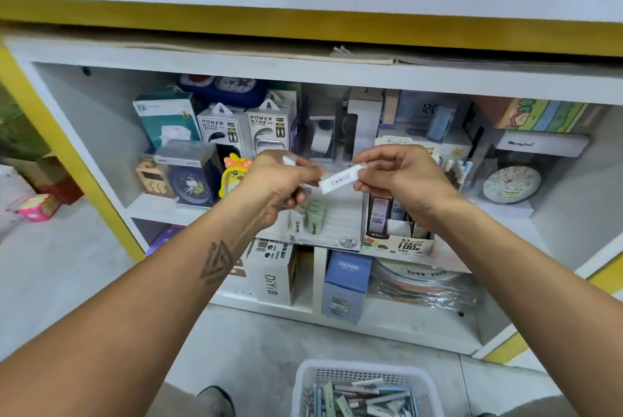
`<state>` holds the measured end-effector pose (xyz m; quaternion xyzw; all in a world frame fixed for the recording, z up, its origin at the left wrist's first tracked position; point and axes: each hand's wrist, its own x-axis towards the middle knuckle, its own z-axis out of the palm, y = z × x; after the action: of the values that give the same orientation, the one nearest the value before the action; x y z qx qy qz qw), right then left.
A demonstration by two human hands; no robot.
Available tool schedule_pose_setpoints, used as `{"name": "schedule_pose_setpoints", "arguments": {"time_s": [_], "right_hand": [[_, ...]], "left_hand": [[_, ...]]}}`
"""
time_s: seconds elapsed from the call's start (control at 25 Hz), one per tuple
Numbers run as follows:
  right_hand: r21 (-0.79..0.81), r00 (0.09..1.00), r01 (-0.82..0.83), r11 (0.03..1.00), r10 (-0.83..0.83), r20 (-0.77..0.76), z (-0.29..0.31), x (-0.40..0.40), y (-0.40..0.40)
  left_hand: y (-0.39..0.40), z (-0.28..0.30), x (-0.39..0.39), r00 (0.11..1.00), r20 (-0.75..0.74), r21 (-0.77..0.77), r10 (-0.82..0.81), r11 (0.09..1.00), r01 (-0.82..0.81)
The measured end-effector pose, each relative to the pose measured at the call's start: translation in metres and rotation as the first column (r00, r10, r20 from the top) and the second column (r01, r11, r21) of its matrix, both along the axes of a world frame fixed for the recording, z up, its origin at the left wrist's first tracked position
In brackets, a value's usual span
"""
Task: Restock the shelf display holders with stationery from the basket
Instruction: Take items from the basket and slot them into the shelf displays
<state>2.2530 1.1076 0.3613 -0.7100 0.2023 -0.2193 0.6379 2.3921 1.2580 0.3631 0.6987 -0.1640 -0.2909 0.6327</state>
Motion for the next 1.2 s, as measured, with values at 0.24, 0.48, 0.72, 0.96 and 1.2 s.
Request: {"name": "schedule_pose_setpoints", "arguments": {"time_s": [0.24, 0.48, 0.72, 0.96, 1.2], "right_hand": [[-0.189, 0.998, 0.061, 0.980, -0.067, -0.022, -0.003, 0.022, 0.008], [-0.326, 0.992, 0.093, 0.941, -0.115, -0.046, -0.009, 0.042, 0.009], [-0.562, 0.972, 0.199, 0.803, -0.233, 0.011, -0.026, 0.071, 0.003], [-0.795, 0.975, 0.027, 0.605, -0.190, -0.112, -0.045, 0.088, 0.004], [-0.813, 0.974, -0.057, 0.579, -0.146, -0.173, -0.055, 0.096, 0.010]], "left_hand": [[0.024, 0.001, 0.028, 0.992, -0.035, 0.089, 0.120, 0.989, -0.117], [0.025, -0.015, 0.034, 0.979, 0.203, 0.217, -0.021, 0.976, -0.025], [0.022, -0.027, 0.034, 0.680, 0.627, 0.500, -0.381, 0.865, 0.024], [0.023, -0.035, 0.037, 0.401, 0.507, 0.814, -0.763, 0.577, 0.067], [0.025, -0.038, 0.036, 0.348, 0.381, 0.898, -0.856, 0.432, 0.080]]}}
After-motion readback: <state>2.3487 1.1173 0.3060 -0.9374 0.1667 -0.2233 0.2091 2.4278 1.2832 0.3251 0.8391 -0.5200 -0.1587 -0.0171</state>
